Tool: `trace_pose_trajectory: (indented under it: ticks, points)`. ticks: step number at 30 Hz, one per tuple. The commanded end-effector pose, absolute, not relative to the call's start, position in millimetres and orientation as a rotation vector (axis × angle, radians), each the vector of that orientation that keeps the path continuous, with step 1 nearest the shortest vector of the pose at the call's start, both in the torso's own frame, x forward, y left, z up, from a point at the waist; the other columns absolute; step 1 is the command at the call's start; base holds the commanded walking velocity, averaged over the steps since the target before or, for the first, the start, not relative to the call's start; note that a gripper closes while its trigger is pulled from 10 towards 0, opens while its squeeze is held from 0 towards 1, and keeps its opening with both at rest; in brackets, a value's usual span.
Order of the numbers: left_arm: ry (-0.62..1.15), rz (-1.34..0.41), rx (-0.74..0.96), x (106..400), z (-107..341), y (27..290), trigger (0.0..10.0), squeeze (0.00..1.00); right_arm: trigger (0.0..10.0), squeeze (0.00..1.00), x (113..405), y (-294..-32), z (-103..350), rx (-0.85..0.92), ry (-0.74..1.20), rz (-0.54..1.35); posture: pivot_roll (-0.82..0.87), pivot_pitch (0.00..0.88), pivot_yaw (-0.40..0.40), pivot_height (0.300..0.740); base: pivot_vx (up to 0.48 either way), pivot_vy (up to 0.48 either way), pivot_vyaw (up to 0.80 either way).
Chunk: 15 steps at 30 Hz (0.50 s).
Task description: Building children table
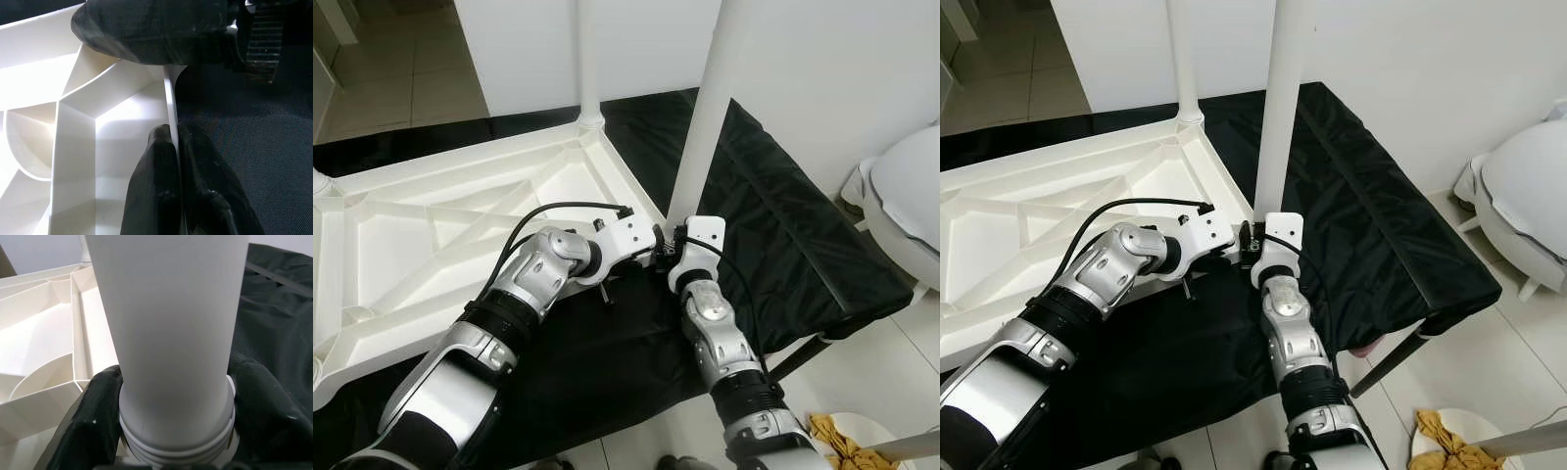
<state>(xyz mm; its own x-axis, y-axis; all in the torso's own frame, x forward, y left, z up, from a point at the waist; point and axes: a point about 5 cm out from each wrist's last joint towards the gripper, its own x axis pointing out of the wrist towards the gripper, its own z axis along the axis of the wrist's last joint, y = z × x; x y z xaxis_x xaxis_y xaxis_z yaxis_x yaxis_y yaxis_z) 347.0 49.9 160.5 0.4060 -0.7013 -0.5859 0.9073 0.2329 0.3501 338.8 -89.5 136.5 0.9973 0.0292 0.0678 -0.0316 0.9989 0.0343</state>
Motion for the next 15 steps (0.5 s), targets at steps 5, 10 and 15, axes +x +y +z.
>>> trace_pose_trajectory:
  ticks: [5, 10, 15]
  points:
    - [0.341, -1.189, 0.767, 343.8, 158.8, 47.1, 10.0, 0.0, 10.0, 0.0, 336.7, -107.8, 121.2, 0.045, 0.017, -0.069, -0.07, 0.081, 0.056, 0.74, 0.0, 0.0, 0.0]
    - [0.341, -1.189, 0.773, 343.9, 159.8, 48.3, 10.0, 0.0, 10.0, 1.0, 337.2, -115.4, 121.6, 0.043, -0.001, -0.027, -0.08, 0.087, 0.064, 0.74, 0.0, 0.0, 0.0]
    - [0.342, -1.193, 0.773, 343.1, 159.5, 47.8, 10.0, 0.0, 10.0, 1.0, 340.5, -123.7, 129.2, 0.028, -0.054, 0.061, -0.07, 0.095, 0.065, 0.74, 0.0, 0.0, 0.0]
